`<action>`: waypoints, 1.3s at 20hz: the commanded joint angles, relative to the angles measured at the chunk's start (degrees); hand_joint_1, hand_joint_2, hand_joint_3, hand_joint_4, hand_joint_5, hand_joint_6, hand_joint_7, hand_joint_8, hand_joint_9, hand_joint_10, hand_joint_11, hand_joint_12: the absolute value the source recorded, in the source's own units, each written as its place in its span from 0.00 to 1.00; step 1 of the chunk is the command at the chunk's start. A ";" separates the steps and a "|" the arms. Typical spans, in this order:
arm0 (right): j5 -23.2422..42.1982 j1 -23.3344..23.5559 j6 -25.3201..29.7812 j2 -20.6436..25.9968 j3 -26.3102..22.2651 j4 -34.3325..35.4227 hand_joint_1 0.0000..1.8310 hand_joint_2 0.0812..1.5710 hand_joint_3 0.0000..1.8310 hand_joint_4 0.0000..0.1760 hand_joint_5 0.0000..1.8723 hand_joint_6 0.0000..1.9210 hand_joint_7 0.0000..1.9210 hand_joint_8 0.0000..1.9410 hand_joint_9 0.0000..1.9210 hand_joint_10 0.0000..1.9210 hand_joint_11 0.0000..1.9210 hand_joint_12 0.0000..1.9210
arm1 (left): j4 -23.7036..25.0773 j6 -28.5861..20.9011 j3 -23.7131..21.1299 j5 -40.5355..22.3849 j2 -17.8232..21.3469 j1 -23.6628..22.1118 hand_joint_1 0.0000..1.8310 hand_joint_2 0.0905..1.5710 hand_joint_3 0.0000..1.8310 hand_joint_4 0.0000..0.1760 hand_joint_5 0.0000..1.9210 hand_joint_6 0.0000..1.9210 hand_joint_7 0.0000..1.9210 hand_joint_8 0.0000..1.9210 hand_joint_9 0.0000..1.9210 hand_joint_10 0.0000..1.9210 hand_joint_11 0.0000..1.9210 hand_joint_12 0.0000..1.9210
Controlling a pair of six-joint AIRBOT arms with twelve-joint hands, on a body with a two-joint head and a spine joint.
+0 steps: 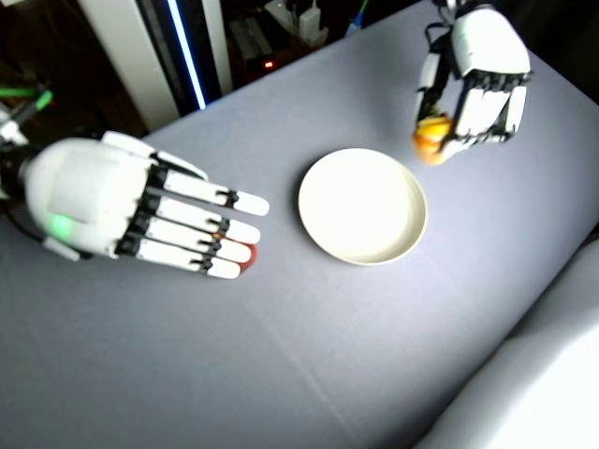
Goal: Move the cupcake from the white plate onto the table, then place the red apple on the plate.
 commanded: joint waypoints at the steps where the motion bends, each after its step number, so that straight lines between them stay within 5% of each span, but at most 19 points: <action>1: 6.72 0.20 0.50 0.06 0.05 1.65 0.30 0.92 0.00 0.32 0.10 0.00 0.13 0.00 0.16 0.00 0.21 0.03 | 0.04 0.04 -0.24 -7.45 0.47 0.28 0.73 0.67 0.00 0.00 0.56 0.36 0.56 0.46 0.48 0.54 0.28 0.62; 3: 6.72 0.18 0.77 0.06 0.02 1.65 0.30 0.92 0.00 0.32 0.10 0.00 0.13 0.00 0.16 0.00 0.21 0.03 | -2.13 1.51 -0.38 -7.26 -0.15 1.99 0.68 0.66 0.00 0.00 0.57 0.36 0.56 0.49 0.50 0.23 0.25 0.63; 4: 6.73 0.09 0.89 0.06 0.00 1.65 0.29 0.92 0.00 0.32 0.10 0.00 0.13 0.00 0.16 0.00 0.21 0.03 | -3.43 2.33 -0.38 -7.06 -0.73 2.95 0.74 0.67 0.00 0.00 0.52 0.44 0.59 0.39 0.49 0.52 0.30 0.52; 5: 6.73 0.01 0.93 0.06 -0.04 1.65 0.29 0.93 0.00 0.29 0.11 0.00 0.13 0.00 0.16 0.00 0.20 0.03 | -4.15 2.68 -0.39 -7.00 -1.01 3.68 0.75 0.68 0.00 0.00 0.47 0.50 0.60 0.42 0.45 0.61 0.23 0.38; 6: 6.73 -0.06 1.06 0.06 -0.04 1.65 0.29 0.93 0.00 0.29 0.11 0.00 0.13 0.00 0.16 0.00 0.20 0.03 | -4.79 2.96 -0.45 -6.92 -1.14 4.26 0.75 0.68 0.00 0.00 0.47 0.50 0.60 0.42 0.45 0.61 0.23 0.38; 7: 6.74 -0.13 1.19 0.07 -0.05 1.65 0.29 0.93 0.00 0.26 0.10 0.00 0.13 0.00 0.16 0.00 0.20 0.02 | -5.37 3.20 -0.55 -6.88 -1.16 4.89 0.71 0.64 0.00 0.00 0.40 0.06 0.45 0.19 0.44 0.09 0.23 0.28; 9: 6.74 -0.25 1.30 0.07 -0.08 1.65 0.30 0.93 0.00 0.27 0.11 0.00 0.14 0.00 0.15 0.00 0.20 0.02 | -6.29 3.22 -0.79 -6.96 -1.06 6.05 0.68 0.63 0.00 0.00 0.35 0.00 0.41 0.01 0.43 0.01 0.26 0.26; 10: 6.74 -0.30 1.30 0.07 -0.12 1.66 0.30 0.93 0.00 0.29 0.11 0.00 0.14 0.00 0.15 0.00 0.20 0.02 | -6.50 3.22 -0.92 -7.00 -0.98 6.50 0.67 0.62 0.00 0.19 0.28 0.00 0.37 0.00 0.41 0.00 0.26 0.26; 11: 6.74 -0.34 1.31 0.07 -0.13 1.66 0.30 0.93 0.00 0.29 0.11 0.00 0.14 0.00 0.15 0.00 0.20 0.02 | -6.59 3.24 -1.01 -7.04 -0.92 6.70 0.67 0.62 0.00 0.19 0.28 0.00 0.37 0.00 0.41 0.00 0.26 0.26; 12: 6.74 -0.38 1.38 0.07 -0.15 1.66 0.30 0.93 0.00 0.30 0.11 0.00 0.14 0.00 0.16 0.00 0.20 0.02 | -6.62 3.32 -1.22 -7.18 -0.75 6.92 0.63 0.61 0.00 0.60 0.17 0.00 0.30 0.00 0.34 0.00 0.14 0.34; 14: 6.74 -0.42 1.40 0.07 -0.18 1.66 0.31 0.93 0.00 0.28 0.11 0.00 0.14 0.00 0.16 0.00 0.19 0.02 | -6.63 3.68 -1.82 -7.63 -0.22 7.22 0.63 0.60 0.00 0.81 0.11 0.00 0.24 0.00 0.28 0.00 0.04 0.43; 15: 6.74 -0.42 1.40 0.08 -0.20 1.66 0.31 0.93 0.00 0.28 0.11 0.00 0.14 0.00 0.16 0.00 0.19 0.02 | -6.63 3.91 -2.26 -8.02 0.12 7.38 0.63 0.60 0.00 0.81 0.11 0.00 0.24 0.00 0.28 0.00 0.04 0.43; 16: 6.74 -0.42 1.41 0.09 -0.22 1.65 0.31 0.92 0.00 0.24 0.11 0.00 0.13 0.00 0.15 0.00 0.19 0.01 | -6.63 4.04 -2.83 -8.77 0.60 7.65 0.61 0.59 0.00 0.95 0.08 0.00 0.18 0.00 0.23 0.00 0.00 0.46; 21: 5.20 -0.62 1.41 0.10 0.33 1.02 0.39 0.85 0.00 0.36 0.11 0.00 0.11 0.00 0.14 0.00 0.17 0.01 | -5.63 4.22 -5.91 -13.80 3.03 8.56 0.56 0.57 0.00 1.00 0.01 0.00 0.13 0.00 0.18 0.00 0.00 0.34; 22: 4.12 -0.61 1.41 0.10 0.71 0.57 0.47 0.79 0.00 0.41 0.11 0.00 0.09 0.00 0.12 0.00 0.17 0.01 | -5.03 4.22 -6.98 -15.32 3.77 8.92 0.54 0.55 0.00 1.00 0.00 0.00 0.08 0.00 0.12 0.00 0.00 0.23; 24: 0.71 0.41 1.40 0.10 1.68 -0.92 0.58 0.71 0.00 0.75 0.10 0.00 0.09 0.00 0.09 0.00 0.13 0.00 | -3.68 4.27 -9.03 -18.37 5.10 9.63 0.52 0.55 0.00 1.00 0.00 0.00 0.04 0.00 0.05 0.00 0.00 0.09; 26: -3.37 1.87 1.37 0.02 2.60 -2.84 0.66 0.64 0.00 0.70 0.12 0.00 0.12 0.00 0.10 0.00 0.13 0.00 | -2.73 4.26 -10.17 -19.59 5.76 10.15 0.49 0.55 0.00 1.00 0.00 0.00 0.03 0.00 0.03 0.00 0.00 0.08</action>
